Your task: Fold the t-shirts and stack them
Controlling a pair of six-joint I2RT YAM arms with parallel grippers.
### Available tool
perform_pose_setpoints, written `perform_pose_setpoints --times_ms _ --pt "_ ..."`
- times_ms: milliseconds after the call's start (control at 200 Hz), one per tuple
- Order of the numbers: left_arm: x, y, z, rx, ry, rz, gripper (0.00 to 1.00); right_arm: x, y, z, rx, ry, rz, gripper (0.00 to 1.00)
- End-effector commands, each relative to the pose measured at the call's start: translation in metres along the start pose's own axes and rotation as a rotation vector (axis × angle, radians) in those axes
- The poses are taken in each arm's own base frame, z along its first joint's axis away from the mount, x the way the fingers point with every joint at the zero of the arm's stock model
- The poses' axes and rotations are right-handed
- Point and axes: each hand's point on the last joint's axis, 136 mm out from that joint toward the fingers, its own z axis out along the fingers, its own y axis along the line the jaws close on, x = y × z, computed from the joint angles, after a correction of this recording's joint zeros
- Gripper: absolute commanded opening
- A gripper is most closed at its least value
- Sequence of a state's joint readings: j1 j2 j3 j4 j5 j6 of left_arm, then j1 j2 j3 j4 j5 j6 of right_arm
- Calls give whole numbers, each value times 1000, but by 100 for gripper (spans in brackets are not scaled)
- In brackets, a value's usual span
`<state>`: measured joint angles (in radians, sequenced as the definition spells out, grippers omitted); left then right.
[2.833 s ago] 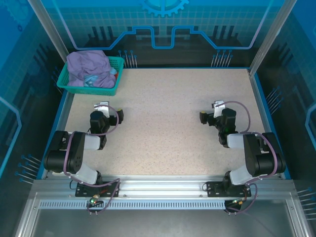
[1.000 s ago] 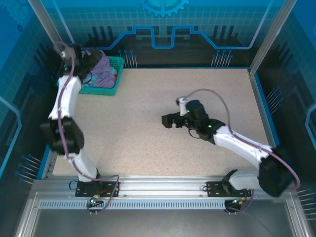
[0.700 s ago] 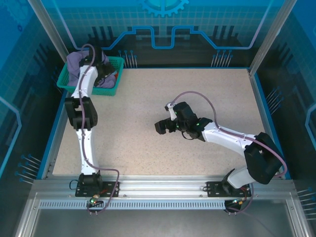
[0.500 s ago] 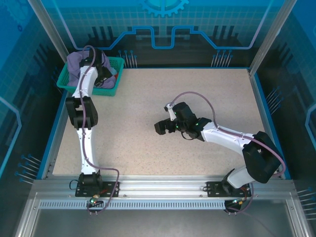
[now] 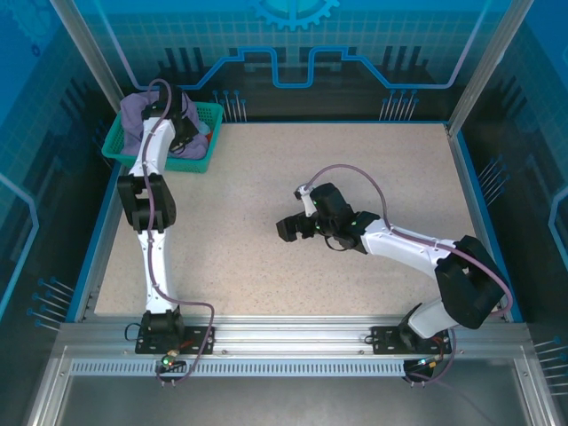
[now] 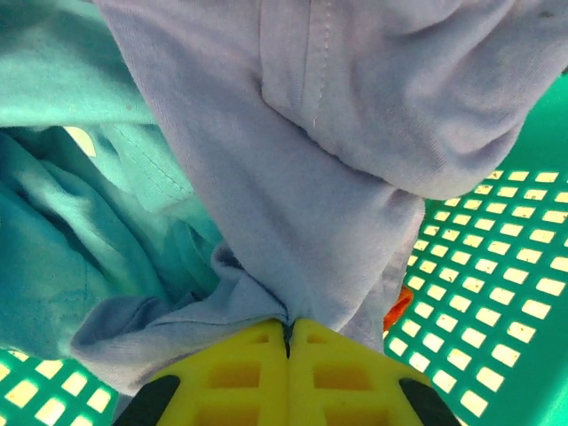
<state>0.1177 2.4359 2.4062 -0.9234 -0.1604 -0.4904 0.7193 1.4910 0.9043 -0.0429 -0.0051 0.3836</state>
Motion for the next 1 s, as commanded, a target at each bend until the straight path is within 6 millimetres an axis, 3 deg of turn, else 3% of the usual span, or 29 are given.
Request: perform_pose_setpoints --times_ms 0,65,130,250,395,490,570,660,755,820,885,955,995 --pt "-24 -14 -31 67 -83 1 0 0 0 4 -9 5 3 98" --pt "-37 -25 -55 108 -145 -3 0 0 -2 4 -5 4 9 99" --pt "-54 -41 -93 156 -232 17 0 0 -5 3 -1 1 22 98" --pt "-75 -75 -187 255 -408 76 0 -3 -13 -1 13 -13 59 98" --pt "-78 -107 -319 427 -618 94 0 -9 -22 -10 56 -24 87 98" --pt "-58 -133 -420 589 -762 140 0 -18 -31 -20 113 -22 102 98" --pt "-23 -158 -499 756 -837 196 0 -32 -34 -35 136 -44 123 98" --pt "22 -178 -556 898 -867 258 0 -51 -35 -59 153 -87 143 98" --pt "62 -195 -574 983 -808 300 0 -69 -33 -87 153 -137 150 99" --pt "84 -210 -560 1004 -725 314 0 -75 -36 -106 168 -164 168 99" --pt "98 -223 -525 970 -620 310 0 -76 -42 -123 174 -180 208 99" --pt "116 -237 -474 888 -517 329 15 -70 -52 -136 176 -170 272 100" --pt "130 -246 -442 850 -444 351 17 -63 -59 -141 178 -151 313 99"
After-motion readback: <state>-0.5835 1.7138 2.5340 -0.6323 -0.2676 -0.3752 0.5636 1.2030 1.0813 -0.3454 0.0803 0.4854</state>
